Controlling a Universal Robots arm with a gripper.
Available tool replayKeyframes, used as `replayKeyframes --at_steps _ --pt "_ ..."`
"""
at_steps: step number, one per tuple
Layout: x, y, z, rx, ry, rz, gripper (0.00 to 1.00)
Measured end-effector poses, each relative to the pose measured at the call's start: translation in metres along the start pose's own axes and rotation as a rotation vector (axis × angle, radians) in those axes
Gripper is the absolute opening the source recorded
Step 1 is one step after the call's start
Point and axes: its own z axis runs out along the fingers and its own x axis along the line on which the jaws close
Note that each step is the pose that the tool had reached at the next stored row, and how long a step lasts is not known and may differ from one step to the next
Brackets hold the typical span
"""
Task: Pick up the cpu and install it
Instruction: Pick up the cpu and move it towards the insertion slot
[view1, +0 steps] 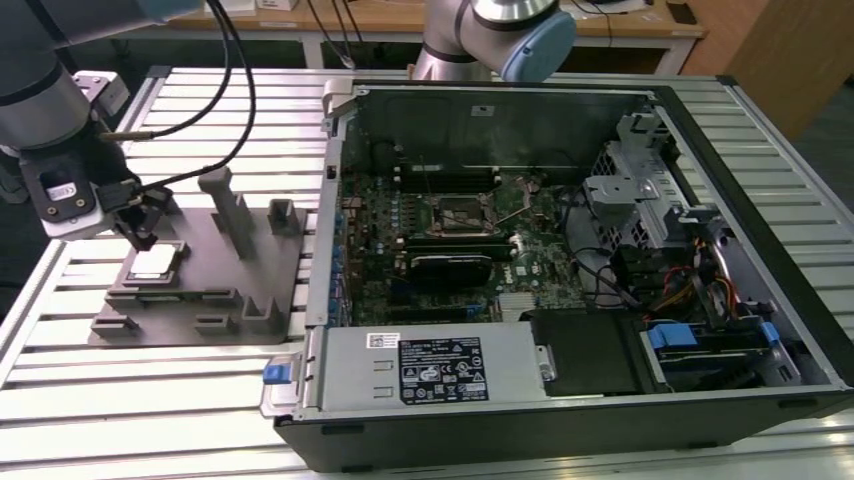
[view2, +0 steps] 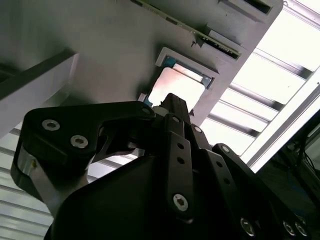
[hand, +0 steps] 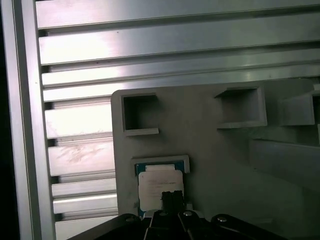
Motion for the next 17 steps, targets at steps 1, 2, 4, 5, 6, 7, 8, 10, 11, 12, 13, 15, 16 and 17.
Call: replayKeyframes --at_steps 1,2,4,5,6,7,8,10,11,12,13,15,16,17 --pt "0.0001 -0.0001 0.0019 0.0001 0.0005 0.000 0.11" --pt "0.0001 -0.0001 0.0037 0.0001 0.0011 0.000 0.11" --pt "0.0002 -0.0003 0.0073 0.0002 0.0021 0.000 0.11" --pt "0.0002 -0.0004 0.0091 0.0003 0.0025 0.000 0.11" --pt "0.0002 -0.0005 0.0109 0.0003 0.0029 0.000 0.11" --pt "0.0003 -0.0005 0.0127 0.0003 0.0034 0.000 0.11" --pt "0.0003 -0.0006 0.0145 0.0004 0.0037 0.000 0.11" --pt "0.0004 -0.0007 0.0170 0.0006 0.0042 0.000 0.11" --pt "0.0004 -0.0007 0.0169 0.0007 0.0043 0.000 0.11" --pt "0.0004 -0.0007 0.0169 0.0007 0.0043 0.000 0.11" --pt "0.0004 -0.0007 0.0170 0.0007 0.0043 0.000 0.11" --pt "0.0003 -0.0007 0.0171 0.0006 0.0041 0.000 0.11" --pt "0.0004 -0.0007 0.0171 0.0006 0.0042 0.000 0.11" --pt "0.0004 -0.0007 0.0171 0.0006 0.0041 0.000 0.11"
